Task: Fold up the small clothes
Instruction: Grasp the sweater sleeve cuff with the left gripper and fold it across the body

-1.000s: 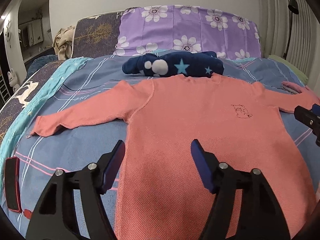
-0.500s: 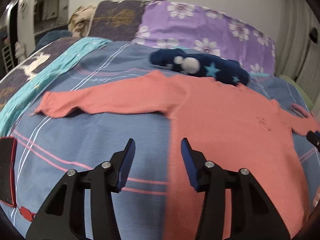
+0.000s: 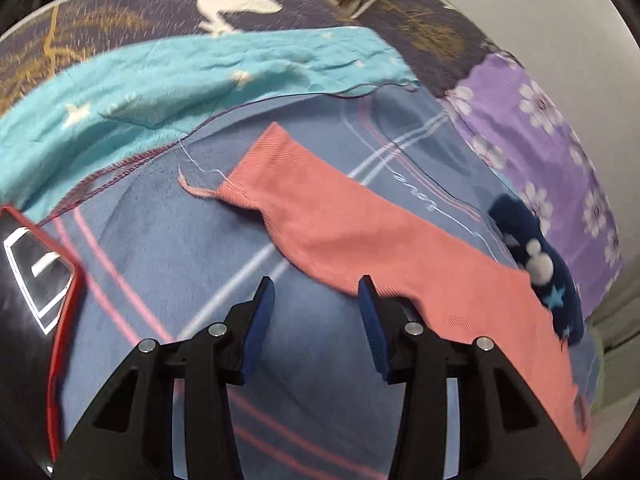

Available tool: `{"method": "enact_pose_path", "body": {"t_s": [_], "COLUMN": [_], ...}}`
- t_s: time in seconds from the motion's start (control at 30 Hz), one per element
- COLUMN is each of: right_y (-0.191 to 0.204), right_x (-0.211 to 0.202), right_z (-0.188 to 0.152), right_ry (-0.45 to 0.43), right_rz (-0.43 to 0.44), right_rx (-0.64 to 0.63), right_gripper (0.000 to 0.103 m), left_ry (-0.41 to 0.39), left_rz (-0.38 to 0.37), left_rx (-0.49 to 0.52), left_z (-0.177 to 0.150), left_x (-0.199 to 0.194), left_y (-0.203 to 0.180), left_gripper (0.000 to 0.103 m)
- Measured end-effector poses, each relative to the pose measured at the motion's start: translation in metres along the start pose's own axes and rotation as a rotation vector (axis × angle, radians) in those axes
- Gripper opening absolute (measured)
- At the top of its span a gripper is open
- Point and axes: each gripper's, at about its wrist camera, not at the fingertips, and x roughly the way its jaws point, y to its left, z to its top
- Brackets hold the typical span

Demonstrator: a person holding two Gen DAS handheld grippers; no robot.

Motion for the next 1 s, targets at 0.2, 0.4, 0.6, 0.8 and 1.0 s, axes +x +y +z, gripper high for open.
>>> {"method": "enact_pose_path", "body": {"t_s": [0.2, 0.4, 0.6, 0.8, 1.0], "right_y": [-0.001, -0.008, -0.013, -0.026, -0.056], "right_x": [0.002, 0.006, 0.012, 0.012, 0.014], "right_z": [0.003, 0.001, 0.001, -0.004, -0.008], "right_ry": [0.004, 0.014, 0.027, 0.02, 0.025], "right_rz": [-0.021, -0.027, 0.006, 0.011, -0.01], "right_rx": [-0.002, 0.016, 0.048, 0.069, 0.126], "right_gripper": [0.071, 0.073, 0.073, 0.073, 0.073], "left_ry": [-0.039, -0.082, -0.206, -0.205, -0.116], "left_rz": [0.009, 0.007, -0.166, -0.383, -0.503], "left_rx": [-0.098, -0.086, 0.247, 0.522, 0.754], "left_z": [0.036, 0.053, 0.041, -0.026, -0.131], "left_x": [0.029, 0.023, -0.04, -0.082, -0.073], "left_y": [0.009, -0.01, -0.141, -0.271, -0.359], "left_gripper": [0.042, 0.001, 0.002, 0.002, 0.002]}}
